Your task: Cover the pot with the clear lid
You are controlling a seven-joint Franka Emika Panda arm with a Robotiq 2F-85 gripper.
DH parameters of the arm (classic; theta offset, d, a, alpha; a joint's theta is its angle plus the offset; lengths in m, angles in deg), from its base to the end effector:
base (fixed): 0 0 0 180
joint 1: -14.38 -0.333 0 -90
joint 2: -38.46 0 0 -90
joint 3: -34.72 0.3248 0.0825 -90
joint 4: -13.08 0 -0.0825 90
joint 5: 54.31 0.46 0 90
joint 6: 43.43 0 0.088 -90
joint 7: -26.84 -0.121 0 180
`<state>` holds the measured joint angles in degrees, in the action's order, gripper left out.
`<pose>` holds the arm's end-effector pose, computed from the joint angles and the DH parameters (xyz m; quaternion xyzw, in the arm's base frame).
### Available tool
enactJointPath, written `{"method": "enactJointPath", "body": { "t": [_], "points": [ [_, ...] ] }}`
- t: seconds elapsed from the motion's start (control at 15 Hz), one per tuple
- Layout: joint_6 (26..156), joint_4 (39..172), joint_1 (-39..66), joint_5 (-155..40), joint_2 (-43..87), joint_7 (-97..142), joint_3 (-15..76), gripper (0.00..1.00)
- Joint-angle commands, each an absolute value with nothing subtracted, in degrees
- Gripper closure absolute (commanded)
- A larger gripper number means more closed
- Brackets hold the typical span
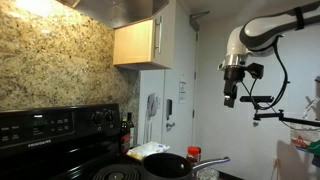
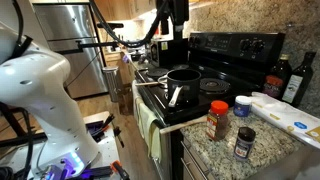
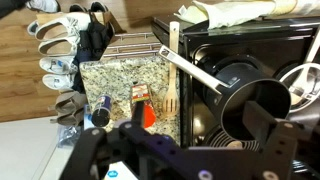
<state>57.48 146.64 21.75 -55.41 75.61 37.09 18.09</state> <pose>0.3953 -0.1920 0.5461 -0.9923 0.0923 -0.0487 0.0667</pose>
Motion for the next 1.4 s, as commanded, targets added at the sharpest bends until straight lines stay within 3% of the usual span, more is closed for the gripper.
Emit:
{"method": "enactJointPath", "body": {
  "t": [0.0,1.33],
  "points": [
    [57.30,146.44,22.72,-54.90,75.35,37.59,18.79,0.00],
    [67.56,144.20,7.41,-58.15,58.97,38.87,38.11,0.00]
  ]
}}
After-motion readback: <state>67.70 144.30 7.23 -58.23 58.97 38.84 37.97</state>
